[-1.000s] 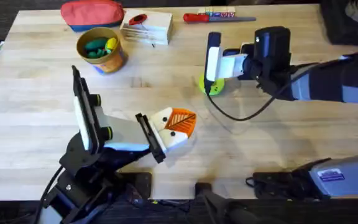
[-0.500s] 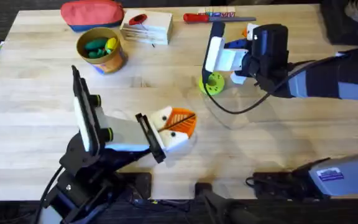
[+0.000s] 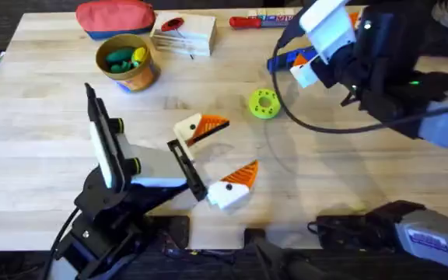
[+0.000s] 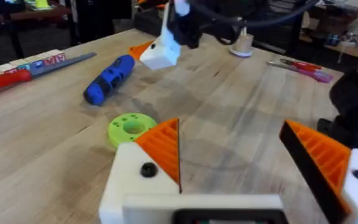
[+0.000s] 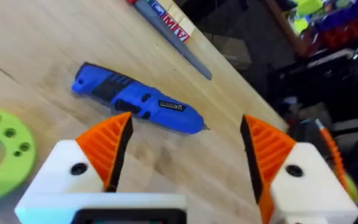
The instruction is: Pick up the gripper from the table and insert it into the empty holder that is missing its gripper. Then pick up a screw, insert it into the mounting hole, and use the screwdriver to tighten it. Finally, clean up the table by picking up the vegetable and placing it into the bucket.
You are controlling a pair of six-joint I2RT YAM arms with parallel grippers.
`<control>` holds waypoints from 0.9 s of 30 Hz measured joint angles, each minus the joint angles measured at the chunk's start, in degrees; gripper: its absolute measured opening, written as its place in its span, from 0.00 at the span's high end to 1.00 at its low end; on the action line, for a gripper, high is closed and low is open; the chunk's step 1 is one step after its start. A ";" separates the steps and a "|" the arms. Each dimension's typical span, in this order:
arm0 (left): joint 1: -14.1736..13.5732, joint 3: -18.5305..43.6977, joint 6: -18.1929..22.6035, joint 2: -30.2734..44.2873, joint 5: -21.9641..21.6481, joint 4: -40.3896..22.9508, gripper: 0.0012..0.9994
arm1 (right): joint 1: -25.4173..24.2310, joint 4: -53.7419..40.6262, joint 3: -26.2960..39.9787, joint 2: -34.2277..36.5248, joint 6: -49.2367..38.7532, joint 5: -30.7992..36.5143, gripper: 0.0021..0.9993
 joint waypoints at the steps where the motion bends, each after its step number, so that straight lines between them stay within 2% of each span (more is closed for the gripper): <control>1: 0.00 0.00 -0.50 0.00 -1.12 -0.01 0.01 | 0.07 -1.88 0.00 -1.79 2.00 -0.57 0.01; 4: 0.00 0.58 -4.08 0.00 -6.62 -1.57 0.01 | 0.99 -5.55 0.00 -6.11 5.88 -1.83 0.01; 8: 0.00 6.49 -8.28 0.04 -15.86 -12.16 0.01 | 3.00 -7.06 0.00 -9.90 8.31 -2.72 0.01; 12: 0.00 19.69 -12.88 3.62 -27.19 -27.70 0.01 | 5.15 -7.21 0.00 -12.08 9.29 -3.16 0.01; 16: 0.00 33.79 -17.33 13.04 -36.14 -40.25 0.01 | 7.11 -7.21 0.00 -12.69 9.79 -3.33 0.01; 19: 0.00 42.56 -18.88 22.37 -40.16 -49.98 0.01 | 8.29 -7.39 0.00 -12.69 9.93 -3.35 0.01; 21: 0.00 46.66 -19.69 28.41 -42.03 -54.28 0.01 | 9.01 -7.38 0.00 -12.69 10.01 -3.36 0.01; 23: 0.00 49.63 -20.25 34.26 -42.85 -54.93 0.01 | 9.60 -7.39 0.00 -12.69 10.01 -3.36 0.01; 27: 0.00 53.06 -20.67 41.41 -41.90 -53.37 0.01 | 10.04 -7.39 0.00 -12.70 10.01 -3.36 0.01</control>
